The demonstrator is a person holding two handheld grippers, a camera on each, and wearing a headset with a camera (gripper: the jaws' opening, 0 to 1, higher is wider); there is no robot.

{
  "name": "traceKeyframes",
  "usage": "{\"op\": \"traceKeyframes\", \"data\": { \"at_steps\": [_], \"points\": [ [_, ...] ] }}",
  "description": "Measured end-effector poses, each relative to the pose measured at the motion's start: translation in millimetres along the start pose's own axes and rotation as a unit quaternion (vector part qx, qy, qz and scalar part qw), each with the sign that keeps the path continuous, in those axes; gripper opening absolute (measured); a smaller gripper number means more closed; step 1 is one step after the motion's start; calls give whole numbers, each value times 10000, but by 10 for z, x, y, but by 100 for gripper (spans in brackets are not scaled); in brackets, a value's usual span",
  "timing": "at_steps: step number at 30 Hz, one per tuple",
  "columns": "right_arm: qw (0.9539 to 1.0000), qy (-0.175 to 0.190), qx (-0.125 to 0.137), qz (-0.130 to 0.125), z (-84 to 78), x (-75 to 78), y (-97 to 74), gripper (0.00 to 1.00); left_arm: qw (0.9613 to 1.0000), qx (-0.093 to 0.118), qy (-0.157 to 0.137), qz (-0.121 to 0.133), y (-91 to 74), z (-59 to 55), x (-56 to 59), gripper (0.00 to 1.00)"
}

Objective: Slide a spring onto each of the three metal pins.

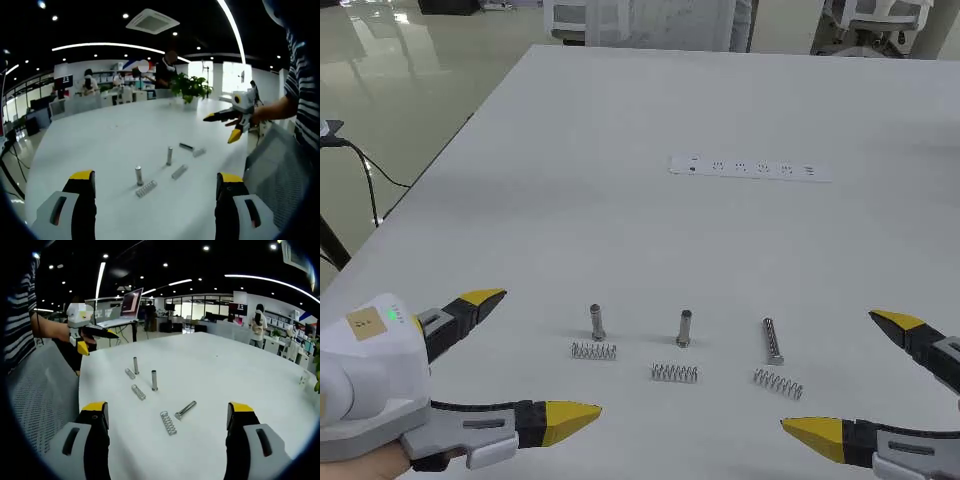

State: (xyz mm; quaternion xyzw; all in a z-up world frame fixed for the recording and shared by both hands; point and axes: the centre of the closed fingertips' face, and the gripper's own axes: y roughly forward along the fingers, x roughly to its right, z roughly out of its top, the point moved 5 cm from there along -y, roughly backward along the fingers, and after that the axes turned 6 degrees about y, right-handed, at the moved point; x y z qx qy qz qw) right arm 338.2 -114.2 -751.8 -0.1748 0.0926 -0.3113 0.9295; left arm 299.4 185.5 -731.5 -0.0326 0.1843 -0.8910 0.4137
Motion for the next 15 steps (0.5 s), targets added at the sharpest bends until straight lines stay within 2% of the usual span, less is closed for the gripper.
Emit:
{"op": "traceKeyframes", "data": {
  "at_steps": [15],
  "points": [
    [10000,-12,-22,-15,7,-13,7,98,10000,-5,8,-40,-19,6,15,98]
  ]
}}
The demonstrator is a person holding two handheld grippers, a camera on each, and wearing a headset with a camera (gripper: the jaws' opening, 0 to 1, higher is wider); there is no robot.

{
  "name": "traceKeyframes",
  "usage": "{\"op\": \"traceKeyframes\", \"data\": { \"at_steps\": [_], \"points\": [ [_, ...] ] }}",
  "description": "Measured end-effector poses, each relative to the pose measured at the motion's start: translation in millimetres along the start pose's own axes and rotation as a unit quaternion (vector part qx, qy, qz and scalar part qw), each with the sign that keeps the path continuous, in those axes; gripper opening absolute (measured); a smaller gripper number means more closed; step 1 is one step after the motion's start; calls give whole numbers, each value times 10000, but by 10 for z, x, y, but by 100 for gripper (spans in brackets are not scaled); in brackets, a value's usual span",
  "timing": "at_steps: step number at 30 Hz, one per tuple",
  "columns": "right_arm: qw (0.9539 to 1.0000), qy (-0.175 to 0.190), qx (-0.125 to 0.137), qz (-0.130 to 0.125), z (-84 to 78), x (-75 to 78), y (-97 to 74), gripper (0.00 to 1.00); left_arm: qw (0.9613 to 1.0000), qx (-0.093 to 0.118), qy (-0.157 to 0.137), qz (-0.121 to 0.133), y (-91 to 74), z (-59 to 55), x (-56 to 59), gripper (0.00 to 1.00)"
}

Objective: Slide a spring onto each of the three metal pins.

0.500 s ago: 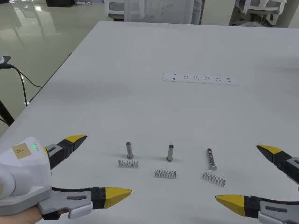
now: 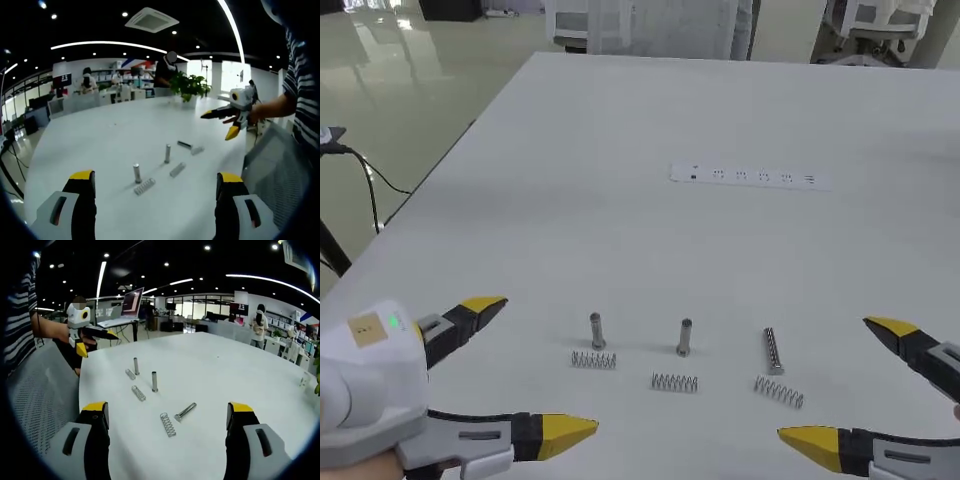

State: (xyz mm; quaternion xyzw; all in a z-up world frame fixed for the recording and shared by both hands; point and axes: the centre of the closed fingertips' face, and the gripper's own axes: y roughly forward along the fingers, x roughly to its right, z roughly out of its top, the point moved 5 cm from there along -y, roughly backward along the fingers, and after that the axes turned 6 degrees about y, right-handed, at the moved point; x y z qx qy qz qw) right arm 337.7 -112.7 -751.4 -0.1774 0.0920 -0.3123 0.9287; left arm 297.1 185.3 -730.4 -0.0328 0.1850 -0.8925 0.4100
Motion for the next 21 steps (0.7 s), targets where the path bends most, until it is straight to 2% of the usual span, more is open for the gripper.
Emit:
{"op": "traceKeyframes", "data": {
  "at_steps": [14,21],
  "points": [
    [10000,-3,-10,14,10,-36,-2,98,10000,4,-15,6,-34,-22,4,98],
    [9999,47,-94,5,-85,-32,-12,98,9999,-74,-88,11,-40,-120,11,98]
  ]
}}
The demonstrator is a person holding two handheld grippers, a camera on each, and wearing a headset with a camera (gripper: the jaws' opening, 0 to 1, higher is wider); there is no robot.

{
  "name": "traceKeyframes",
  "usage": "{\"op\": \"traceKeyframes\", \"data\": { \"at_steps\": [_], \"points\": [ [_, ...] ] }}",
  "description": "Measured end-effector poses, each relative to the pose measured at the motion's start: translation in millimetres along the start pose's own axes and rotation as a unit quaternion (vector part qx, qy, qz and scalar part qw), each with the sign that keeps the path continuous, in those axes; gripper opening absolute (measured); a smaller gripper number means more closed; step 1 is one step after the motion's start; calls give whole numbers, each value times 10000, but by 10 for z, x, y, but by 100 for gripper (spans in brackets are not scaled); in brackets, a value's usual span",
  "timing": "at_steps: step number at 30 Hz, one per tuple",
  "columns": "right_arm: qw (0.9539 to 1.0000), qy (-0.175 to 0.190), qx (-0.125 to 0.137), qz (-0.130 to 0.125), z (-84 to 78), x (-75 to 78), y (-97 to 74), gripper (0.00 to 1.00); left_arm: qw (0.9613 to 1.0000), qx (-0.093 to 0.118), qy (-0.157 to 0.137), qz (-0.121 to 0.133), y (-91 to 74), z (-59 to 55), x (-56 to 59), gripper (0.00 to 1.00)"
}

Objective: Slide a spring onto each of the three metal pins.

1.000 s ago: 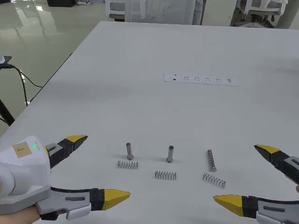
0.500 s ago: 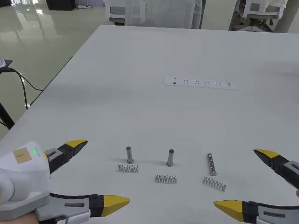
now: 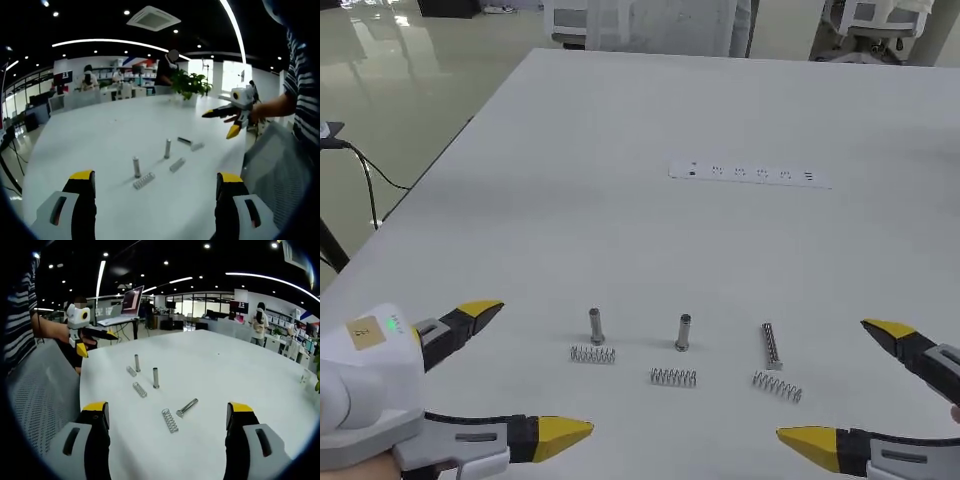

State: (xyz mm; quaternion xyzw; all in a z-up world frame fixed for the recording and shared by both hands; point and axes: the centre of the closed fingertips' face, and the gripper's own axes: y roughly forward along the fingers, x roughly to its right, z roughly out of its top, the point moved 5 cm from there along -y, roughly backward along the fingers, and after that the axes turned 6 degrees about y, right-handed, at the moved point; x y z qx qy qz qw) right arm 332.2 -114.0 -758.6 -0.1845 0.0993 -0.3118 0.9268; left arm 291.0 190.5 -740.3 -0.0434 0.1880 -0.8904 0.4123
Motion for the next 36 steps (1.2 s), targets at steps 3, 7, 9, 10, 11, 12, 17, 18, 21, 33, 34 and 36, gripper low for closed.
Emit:
{"op": "traceKeyframes", "data": {
  "at_steps": [3,7,9,10,11,12,17,18,21,33,34,36],
  "points": [
    [10000,-13,-37,9,-35,-15,-9,98,10000,-9,-14,-3,-5,-12,6,98],
    [10000,32,-57,-6,-64,-15,-6,97,10000,-21,-28,11,-5,-22,-2,98],
    [10000,30,-57,-6,-70,-17,-2,97,10000,-19,-27,13,-3,-19,-4,98],
    [10000,32,-58,-3,-72,-19,-2,97,10000,-12,-28,14,-1,-17,-5,98],
    [10000,32,-61,0,-74,-23,0,97,10000,-10,-30,20,1,-16,-8,98],
    [10000,30,-63,-3,-76,-24,0,97,10000,-7,-34,20,3,-16,-8,98],
    [9999,77,-106,-27,-120,-13,2,97,10000,-27,-53,3,9,-38,9,98],
    [9999,76,-113,-31,-124,-13,0,97,10000,-30,-60,3,9,-45,9,98],
    [9999,93,-115,-29,-134,-10,-1,97,9999,-48,-90,9,-4,-71,14,98],
    [9999,86,-135,-1,-138,-14,24,96,9999,-45,-125,45,-26,-78,-2,98],
    [9998,96,-148,-4,-144,-14,25,96,9999,-50,-123,55,-25,-85,-7,98],
    [9998,104,-162,-4,-158,-11,24,96,9998,-64,-157,48,-25,-98,-7,98]
  ]
}}
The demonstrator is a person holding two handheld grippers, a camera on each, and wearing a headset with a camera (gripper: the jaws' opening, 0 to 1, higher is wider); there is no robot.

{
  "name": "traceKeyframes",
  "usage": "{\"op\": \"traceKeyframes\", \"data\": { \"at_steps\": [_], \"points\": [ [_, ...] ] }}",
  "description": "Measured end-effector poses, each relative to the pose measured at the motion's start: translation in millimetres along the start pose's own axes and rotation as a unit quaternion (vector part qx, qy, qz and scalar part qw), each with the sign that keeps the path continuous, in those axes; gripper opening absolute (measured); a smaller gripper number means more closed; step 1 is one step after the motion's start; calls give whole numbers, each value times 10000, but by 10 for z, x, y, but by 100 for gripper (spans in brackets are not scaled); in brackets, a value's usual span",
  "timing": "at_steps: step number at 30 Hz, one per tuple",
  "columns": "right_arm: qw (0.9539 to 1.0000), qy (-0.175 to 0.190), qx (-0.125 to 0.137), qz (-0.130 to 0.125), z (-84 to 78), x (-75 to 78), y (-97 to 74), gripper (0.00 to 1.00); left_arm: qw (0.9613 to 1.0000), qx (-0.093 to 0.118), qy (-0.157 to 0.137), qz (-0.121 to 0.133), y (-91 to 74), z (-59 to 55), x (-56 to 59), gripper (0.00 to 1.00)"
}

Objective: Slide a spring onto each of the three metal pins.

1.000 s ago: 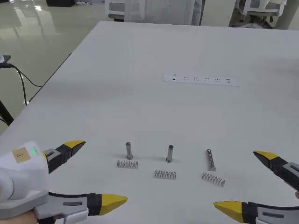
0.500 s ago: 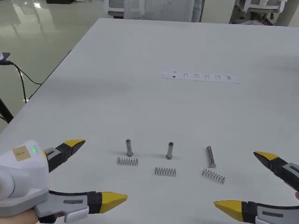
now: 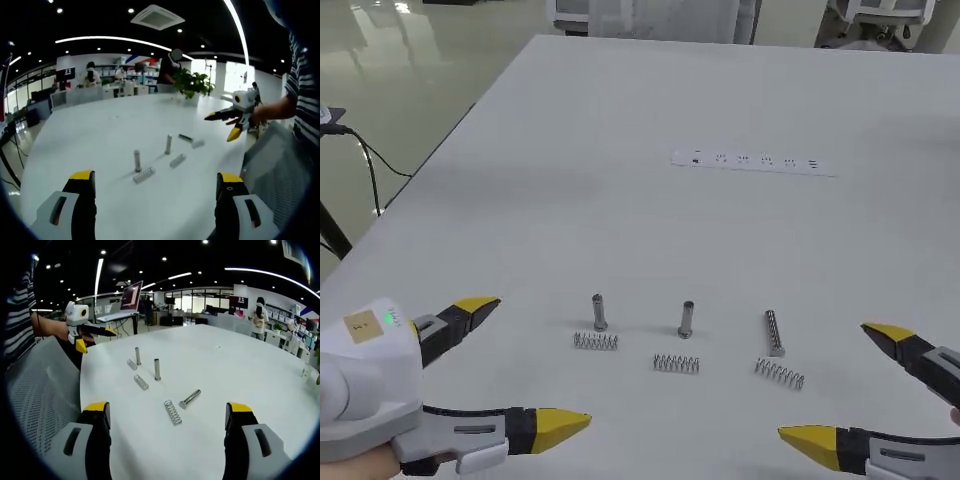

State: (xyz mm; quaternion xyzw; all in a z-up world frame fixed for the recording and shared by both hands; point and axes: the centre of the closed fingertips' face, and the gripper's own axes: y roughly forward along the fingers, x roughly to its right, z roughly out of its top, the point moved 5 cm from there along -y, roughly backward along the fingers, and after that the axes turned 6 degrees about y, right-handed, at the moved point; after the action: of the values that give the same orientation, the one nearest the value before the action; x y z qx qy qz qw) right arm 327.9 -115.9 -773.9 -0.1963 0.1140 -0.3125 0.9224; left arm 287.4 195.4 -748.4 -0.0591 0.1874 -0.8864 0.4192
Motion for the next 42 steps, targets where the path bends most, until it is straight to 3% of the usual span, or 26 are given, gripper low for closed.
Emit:
{"op": "traceKeyframes", "data": {
  "at_steps": [25,42],
  "points": [
    [9999,-56,-72,98,52,-13,31,94,10000,2,40,-90,37,36,-9,98],
    [9998,2,-76,195,162,6,108,83,9999,-11,38,-103,23,35,-14,98]
  ]
}}
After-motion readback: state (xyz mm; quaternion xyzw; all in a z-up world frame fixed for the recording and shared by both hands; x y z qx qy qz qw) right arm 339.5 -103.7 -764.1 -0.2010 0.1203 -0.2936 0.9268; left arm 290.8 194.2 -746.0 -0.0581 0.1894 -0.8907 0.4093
